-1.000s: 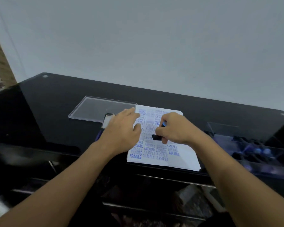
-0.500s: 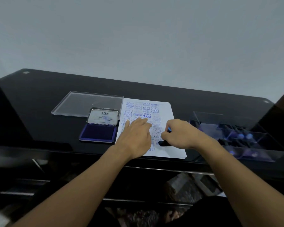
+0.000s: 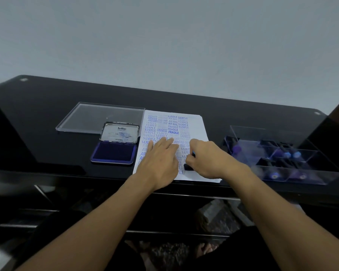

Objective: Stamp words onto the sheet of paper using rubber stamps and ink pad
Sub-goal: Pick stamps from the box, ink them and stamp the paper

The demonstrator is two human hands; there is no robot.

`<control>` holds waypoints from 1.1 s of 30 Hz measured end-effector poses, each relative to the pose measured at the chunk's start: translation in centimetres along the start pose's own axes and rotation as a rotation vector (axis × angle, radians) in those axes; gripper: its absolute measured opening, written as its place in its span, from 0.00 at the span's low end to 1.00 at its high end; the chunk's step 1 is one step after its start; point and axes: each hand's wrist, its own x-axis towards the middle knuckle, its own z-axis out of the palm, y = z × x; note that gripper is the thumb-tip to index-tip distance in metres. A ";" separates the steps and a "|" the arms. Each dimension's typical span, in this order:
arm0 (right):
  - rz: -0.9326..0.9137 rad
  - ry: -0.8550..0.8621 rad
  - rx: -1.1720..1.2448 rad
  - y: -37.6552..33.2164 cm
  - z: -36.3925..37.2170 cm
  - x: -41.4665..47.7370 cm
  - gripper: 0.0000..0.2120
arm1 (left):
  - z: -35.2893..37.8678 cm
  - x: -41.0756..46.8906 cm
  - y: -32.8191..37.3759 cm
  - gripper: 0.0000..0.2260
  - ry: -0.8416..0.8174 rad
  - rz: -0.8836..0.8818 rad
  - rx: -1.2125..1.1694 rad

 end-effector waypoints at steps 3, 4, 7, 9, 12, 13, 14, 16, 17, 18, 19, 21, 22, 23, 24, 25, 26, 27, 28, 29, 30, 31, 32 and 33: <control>0.001 0.008 -0.003 -0.2 0.1 0.0 0.11 | 0.1 0.0 -0.1 0.22 0.005 0.007 -0.006; 0.006 0.007 -0.004 -0.3 0.2 -0.1 0.11 | 0.1 -0.1 -0.2 0.22 0.005 0.009 -0.006; 0.017 0.000 -0.018 -0.5 0.3 -0.1 0.13 | 0.1 -0.1 -0.2 0.22 0.005 0.012 -0.012; 0.023 -0.003 -0.021 -0.6 0.4 -0.1 0.13 | 0.1 0.0 -0.3 0.22 0.007 0.015 -0.013; 0.032 0.003 -0.028 -0.8 0.7 -0.1 0.09 | 0.2 -0.1 -0.4 0.22 0.012 0.019 -0.006; 0.034 0.005 -0.019 -0.8 0.8 -0.1 0.07 | 0.2 -0.1 -0.4 0.22 0.015 0.021 -0.007; 0.039 0.004 -0.008 -0.8 0.8 -0.2 0.07 | 0.2 -0.2 -0.4 0.22 0.016 0.022 -0.009; 0.049 0.005 0.015 -0.8 0.9 -0.3 0.07 | 0.3 -0.2 -0.5 0.22 0.020 0.022 -0.016; 0.056 0.007 0.028 -0.9 1.0 -0.3 0.08 | 0.3 -0.2 -0.5 0.22 0.021 0.022 -0.016; 0.062 0.010 0.039 -0.9 1.0 -0.3 0.08 | 0.3 -0.2 -0.5 0.22 0.021 0.021 -0.017; 0.065 0.016 0.045 -0.9 1.1 -0.4 0.08 | 0.3 -0.2 -0.5 0.22 0.020 0.021 -0.016; 0.069 0.033 0.048 -0.9 1.3 -0.5 0.08 | 0.3 -0.1 -0.5 0.22 0.019 0.020 -0.023; 0.068 0.042 0.042 -0.8 1.4 -0.5 0.09 | 0.3 -0.1 -0.5 0.22 0.020 0.018 -0.027; 0.063 0.048 0.029 -0.8 1.5 -0.4 0.12 | 0.3 -0.1 -0.5 0.22 0.021 0.016 -0.030; 0.060 0.050 0.018 -0.8 1.6 -0.4 0.14 | 0.3 -0.1 -0.5 0.22 0.023 0.015 -0.029; 0.057 0.054 0.016 -0.7 1.7 -0.4 0.15 | 0.3 -0.1 -0.5 0.22 0.026 0.015 -0.028; 0.060 0.053 0.022 -0.7 1.8 -0.4 0.16 | 0.3 -0.1 -0.5 0.22 0.026 0.014 -0.029; 0.061 0.053 0.023 -0.6 1.8 -0.3 0.16 | 0.4 -0.1 -0.5 0.22 0.025 0.012 -0.033; 0.062 0.053 0.021 -0.7 1.8 -0.4 0.16 | 0.4 -0.1 -0.4 0.22 0.025 0.011 -0.036; 0.064 0.052 0.022 -0.7 1.8 -0.4 0.16 | 0.3 -0.1 -0.5 0.22 0.025 0.010 -0.038; 0.065 0.056 0.024 -0.7 1.8 -0.5 0.15 | 0.3 -0.1 -0.5 0.22 0.024 0.012 -0.036; 0.064 0.056 0.022 -0.7 1.8 -0.4 0.14 | 0.3 0.0 -0.5 0.22 0.025 0.015 -0.034; 0.057 0.056 0.013 -0.8 1.8 -0.5 0.14 | 0.3 0.0 -0.5 0.22 0.025 0.015 -0.032; 0.052 0.056 0.004 -0.8 1.9 -0.5 0.14 | 0.3 0.0 -0.5 0.22 0.023 0.013 -0.032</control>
